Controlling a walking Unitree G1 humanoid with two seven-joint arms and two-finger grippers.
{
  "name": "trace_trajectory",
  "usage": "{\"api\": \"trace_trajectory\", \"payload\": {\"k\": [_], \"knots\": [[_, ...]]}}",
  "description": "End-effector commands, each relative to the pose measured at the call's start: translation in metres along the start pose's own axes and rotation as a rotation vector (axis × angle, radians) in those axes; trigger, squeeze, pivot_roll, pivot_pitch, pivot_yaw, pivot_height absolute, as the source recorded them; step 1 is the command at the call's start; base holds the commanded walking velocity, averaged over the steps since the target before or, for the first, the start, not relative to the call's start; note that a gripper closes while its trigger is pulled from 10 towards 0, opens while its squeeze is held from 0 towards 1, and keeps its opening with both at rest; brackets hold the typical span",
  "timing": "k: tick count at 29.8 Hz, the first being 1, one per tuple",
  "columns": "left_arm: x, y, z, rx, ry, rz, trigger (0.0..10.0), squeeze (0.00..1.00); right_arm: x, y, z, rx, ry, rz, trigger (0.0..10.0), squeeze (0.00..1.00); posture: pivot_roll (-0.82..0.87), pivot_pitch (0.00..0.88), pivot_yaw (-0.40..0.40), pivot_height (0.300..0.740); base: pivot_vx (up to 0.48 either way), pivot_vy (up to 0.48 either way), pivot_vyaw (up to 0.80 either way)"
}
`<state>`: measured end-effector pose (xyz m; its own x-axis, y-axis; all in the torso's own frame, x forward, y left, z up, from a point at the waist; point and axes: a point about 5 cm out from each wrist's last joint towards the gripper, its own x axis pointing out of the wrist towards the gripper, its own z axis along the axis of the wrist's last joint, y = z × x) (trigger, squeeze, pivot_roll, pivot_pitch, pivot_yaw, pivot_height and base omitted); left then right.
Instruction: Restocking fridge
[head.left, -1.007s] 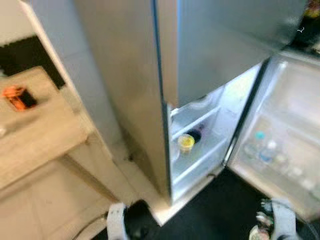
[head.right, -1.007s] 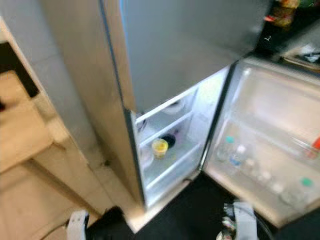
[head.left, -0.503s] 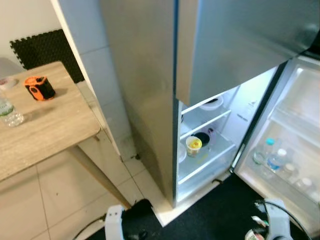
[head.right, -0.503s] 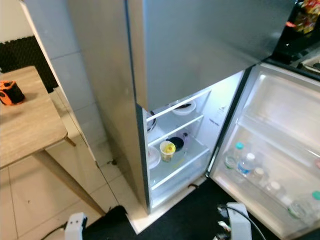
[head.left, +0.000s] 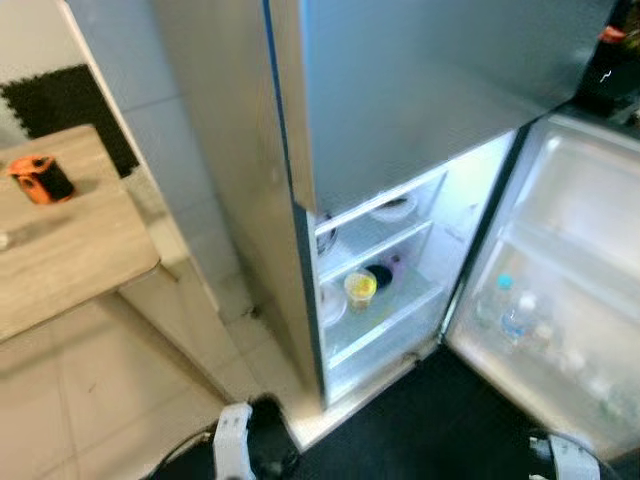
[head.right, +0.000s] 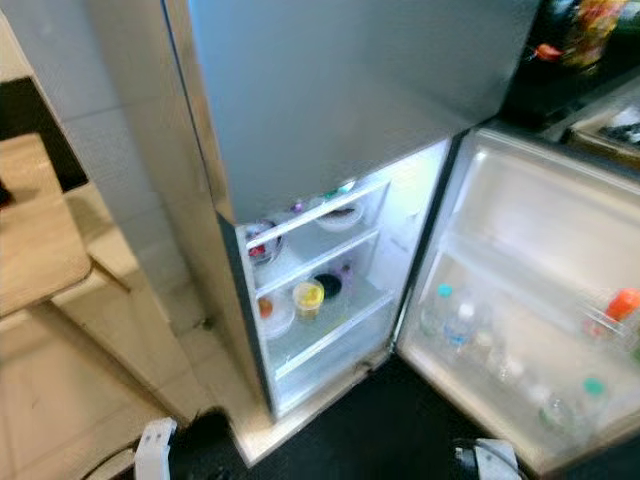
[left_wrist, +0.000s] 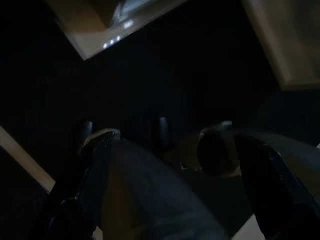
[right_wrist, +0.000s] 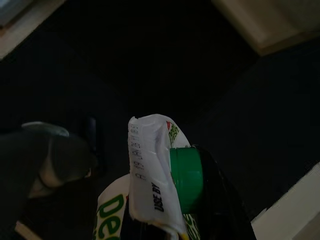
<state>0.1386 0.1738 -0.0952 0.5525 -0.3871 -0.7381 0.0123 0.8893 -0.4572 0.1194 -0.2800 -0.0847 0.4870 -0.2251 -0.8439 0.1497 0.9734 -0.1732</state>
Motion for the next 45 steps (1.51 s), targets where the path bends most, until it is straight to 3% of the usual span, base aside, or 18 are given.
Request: {"api": "trace_trajectory", "payload": {"k": [1,20,31,37,45], "knots": [[-0.0034,0.0062,0.0025,0.013,0.006,0.006,10.0,0.00,-0.0015,-0.0005,-0.0084,0.010,0.032,-0.008,10.0,0.00,-0.05,0.019,0.033,0.740,0.000,-0.420,-0.76],[-0.0013,0.0028,0.0033,0.003,-0.003,-0.005,10.0,0.00,-0.0005,0.0007,-0.0056,-0.003,0.034,-0.009,10.0,0.00,-0.04,0.012,0.020,0.740,0.000,-0.422,-0.75],[-0.0030,0.0065,0.0045,0.002,-0.007,0.017,10.0,0.00,-0.0006,0.0023,-0.0064,-0.023,0.034,-0.003,10.0,0.00,-0.04,0.017,0.017,0.740,0.000,-0.412,0.00],[-0.0030,0.0085,0.0056,-0.001,-0.015,0.055,10.0,0.00,-0.0002,0.0066,-0.0011,-0.039,-0.008,0.060,10.0,0.00,-0.04,0.020,0.017,0.740,0.000,0.000,0.00],[-0.0030,0.0085,0.0043,0.008,-0.014,0.066,10.0,0.00,-0.0009,0.0049,-0.0026,-0.067,-0.001,0.077,10.0,0.00,-0.04,0.023,0.014,0.740,0.000,0.000,0.78]]}}
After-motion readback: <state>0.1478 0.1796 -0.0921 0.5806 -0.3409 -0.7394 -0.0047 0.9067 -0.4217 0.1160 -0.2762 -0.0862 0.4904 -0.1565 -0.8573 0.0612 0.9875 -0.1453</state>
